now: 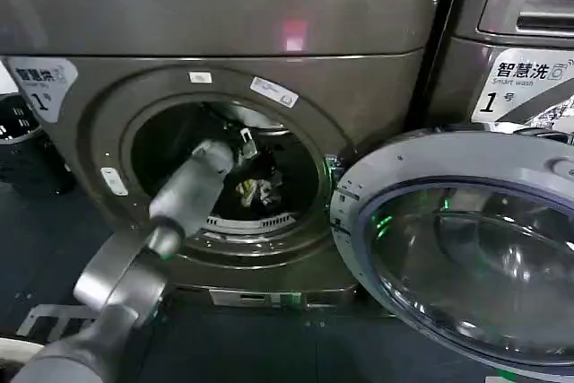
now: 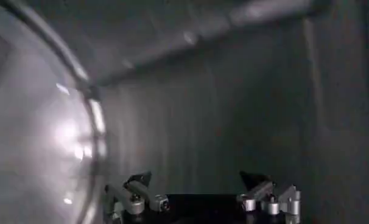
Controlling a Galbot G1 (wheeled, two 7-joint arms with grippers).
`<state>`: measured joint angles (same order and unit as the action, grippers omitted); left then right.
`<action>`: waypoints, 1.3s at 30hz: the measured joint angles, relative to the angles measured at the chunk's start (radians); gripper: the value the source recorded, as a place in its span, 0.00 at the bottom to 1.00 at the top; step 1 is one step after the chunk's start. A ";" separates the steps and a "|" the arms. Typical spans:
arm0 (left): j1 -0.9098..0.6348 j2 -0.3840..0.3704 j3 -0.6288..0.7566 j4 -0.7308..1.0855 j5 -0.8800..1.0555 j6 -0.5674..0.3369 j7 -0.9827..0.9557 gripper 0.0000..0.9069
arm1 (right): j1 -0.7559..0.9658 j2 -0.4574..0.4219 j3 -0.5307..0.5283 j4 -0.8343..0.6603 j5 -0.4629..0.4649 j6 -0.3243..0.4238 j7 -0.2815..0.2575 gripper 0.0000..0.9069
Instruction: Grasp the clothes from the dryer.
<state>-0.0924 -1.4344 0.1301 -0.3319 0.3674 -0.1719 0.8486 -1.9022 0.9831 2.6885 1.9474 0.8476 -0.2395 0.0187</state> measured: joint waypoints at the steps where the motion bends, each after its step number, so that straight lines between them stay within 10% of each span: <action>1: -0.014 -0.002 0.024 0.022 0.015 0.005 0.017 1.00 | 0.002 0.001 -0.002 0.002 0.000 0.000 0.000 1.00; 32: -0.062 -0.101 0.337 0.238 0.070 0.124 0.047 1.00 | 0.010 0.016 -0.010 0.023 0.002 0.006 -0.003 1.00; 34: -0.057 -0.100 0.338 0.241 0.067 0.119 0.052 0.21 | 0.010 0.018 -0.010 0.023 0.002 0.007 -0.003 1.00; 39: -0.052 -0.092 0.336 0.240 0.048 0.101 0.080 0.00 | 0.015 0.020 -0.016 0.025 0.002 0.008 -0.001 1.00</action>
<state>-0.1444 -1.5265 0.4658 -0.0923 0.4151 -0.0713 0.9285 -1.8876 1.0026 2.6729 1.9727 0.8492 -0.2316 0.0175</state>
